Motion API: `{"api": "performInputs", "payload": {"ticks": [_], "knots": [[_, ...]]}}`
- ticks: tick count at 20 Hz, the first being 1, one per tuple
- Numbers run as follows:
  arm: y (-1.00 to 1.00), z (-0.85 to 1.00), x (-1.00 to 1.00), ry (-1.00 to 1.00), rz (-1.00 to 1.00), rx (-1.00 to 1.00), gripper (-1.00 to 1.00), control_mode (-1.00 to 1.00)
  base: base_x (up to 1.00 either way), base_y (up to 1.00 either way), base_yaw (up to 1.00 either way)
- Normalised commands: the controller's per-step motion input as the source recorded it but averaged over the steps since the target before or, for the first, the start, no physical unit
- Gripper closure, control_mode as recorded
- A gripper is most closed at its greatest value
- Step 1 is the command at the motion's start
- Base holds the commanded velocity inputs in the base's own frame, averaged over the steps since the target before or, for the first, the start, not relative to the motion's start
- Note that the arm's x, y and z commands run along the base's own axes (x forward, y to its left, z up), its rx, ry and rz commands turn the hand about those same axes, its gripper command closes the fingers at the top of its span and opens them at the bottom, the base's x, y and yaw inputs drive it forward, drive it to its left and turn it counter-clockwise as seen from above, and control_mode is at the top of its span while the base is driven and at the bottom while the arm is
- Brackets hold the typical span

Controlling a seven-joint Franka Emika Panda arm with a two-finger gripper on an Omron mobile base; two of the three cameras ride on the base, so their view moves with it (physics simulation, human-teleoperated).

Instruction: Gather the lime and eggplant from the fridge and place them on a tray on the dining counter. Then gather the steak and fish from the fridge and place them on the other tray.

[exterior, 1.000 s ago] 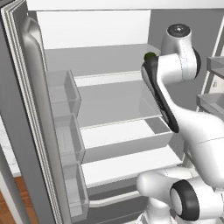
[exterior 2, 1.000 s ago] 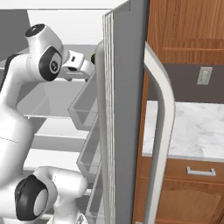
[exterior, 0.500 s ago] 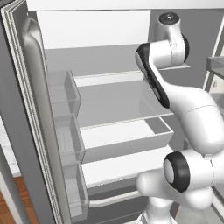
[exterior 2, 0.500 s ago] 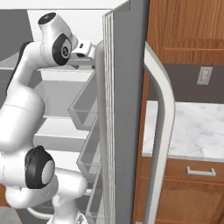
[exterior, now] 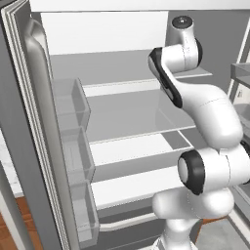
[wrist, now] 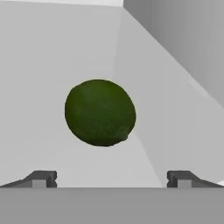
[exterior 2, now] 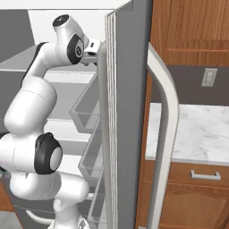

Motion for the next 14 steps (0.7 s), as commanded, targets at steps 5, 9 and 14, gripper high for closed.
{"api": "performInputs", "payload": {"ticks": [5,9,14], "knots": [[-0.01,0.07,0.5,0.02,0.0,0.0,-1.0,-1.0,0.0,0.0,0.0],[-0.06,0.01,0.38,0.03,0.0,0.0,-1.0,-1.0,0.0,0.0,0.0],[-0.09,0.0,0.23,0.03,0.0,0.0,-1.0,-1.0,0.0,0.0,0.0]]}}
